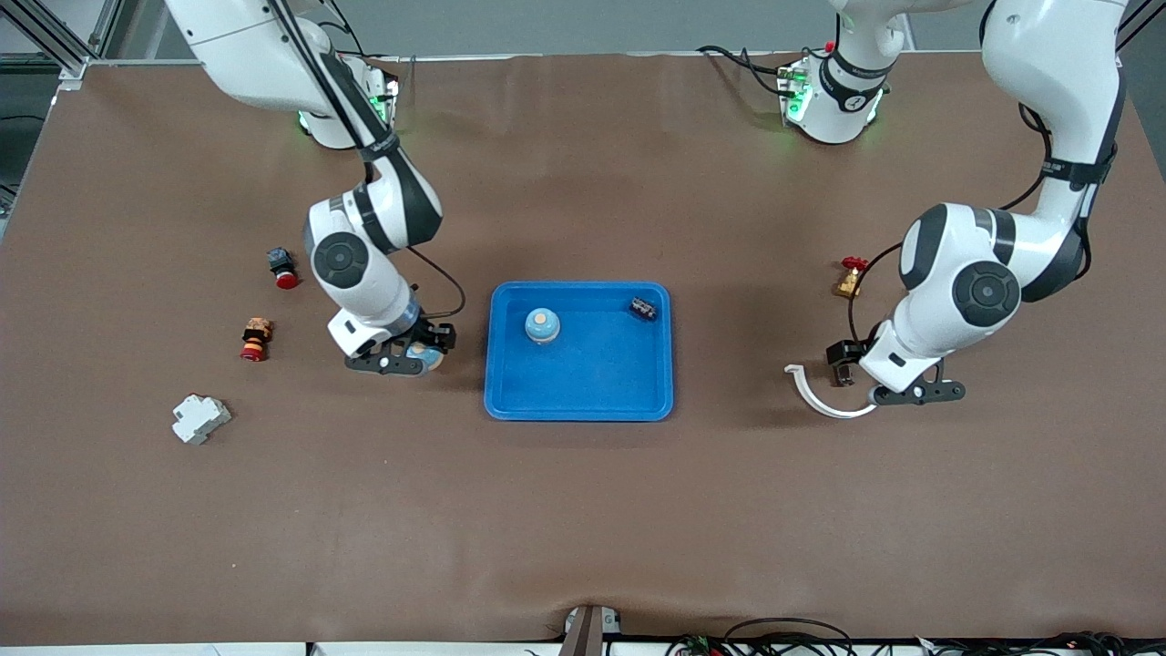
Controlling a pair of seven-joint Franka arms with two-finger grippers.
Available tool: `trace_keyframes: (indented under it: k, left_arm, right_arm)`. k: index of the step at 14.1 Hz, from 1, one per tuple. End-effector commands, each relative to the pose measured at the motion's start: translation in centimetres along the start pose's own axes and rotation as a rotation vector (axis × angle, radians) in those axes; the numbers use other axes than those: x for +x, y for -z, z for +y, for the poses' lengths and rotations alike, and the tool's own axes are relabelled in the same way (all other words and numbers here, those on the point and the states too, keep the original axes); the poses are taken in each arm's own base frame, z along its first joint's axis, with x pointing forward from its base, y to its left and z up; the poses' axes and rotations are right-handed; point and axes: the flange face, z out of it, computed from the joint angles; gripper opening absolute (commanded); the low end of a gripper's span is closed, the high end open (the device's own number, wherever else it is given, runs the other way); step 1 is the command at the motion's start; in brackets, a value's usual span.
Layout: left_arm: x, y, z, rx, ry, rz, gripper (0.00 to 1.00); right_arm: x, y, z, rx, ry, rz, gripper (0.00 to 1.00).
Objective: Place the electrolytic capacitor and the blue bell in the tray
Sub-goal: 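Grasp the second bell while the left gripper grasps the second capacitor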
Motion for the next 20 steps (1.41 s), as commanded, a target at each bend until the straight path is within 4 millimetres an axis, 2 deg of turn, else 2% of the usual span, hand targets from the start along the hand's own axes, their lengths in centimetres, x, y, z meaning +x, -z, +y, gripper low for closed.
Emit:
trace_keyframes:
  k: [1, 4, 9, 10, 16, 20]
  left_arm:
    - [1.2, -0.9, 0.4, 0.012, -0.026, 0.003, 1.00]
    - [2.0, -2.4, 0.6, 0.009, -0.027, -0.011, 1.00]
    - [1.8, -5.6, 0.7, -0.002, -0.015, -0.038, 1.00]
    - [1.6, -6.0, 0.7, -0.001, -0.014, -0.046, 1.00]
    - [1.0, -7.7, -0.3, 0.000, 0.008, -0.082, 1.00]
    - [0.6, -8.6, -0.2, 0.001, 0.008, -0.100, 1.00]
  right_arm:
    - [-0.3, 1.5, -3.5, -0.005, -0.062, 0.008, 0.00]
    - [-0.6, 1.5, -6.8, 0.000, -0.108, 0.011, 0.00]
    - [0.6, 1.2, -12.8, -0.014, -0.161, 0.003, 0.00]
    - [1.0, 1.1, -13.5, -0.009, -0.166, 0.008, 0.00]
    - [0.9, 0.2, -14.7, -0.008, -0.184, 0.010, 0.00]
    - [1.3, -0.7, -16.0, -0.009, -0.193, 0.027, 0.00]
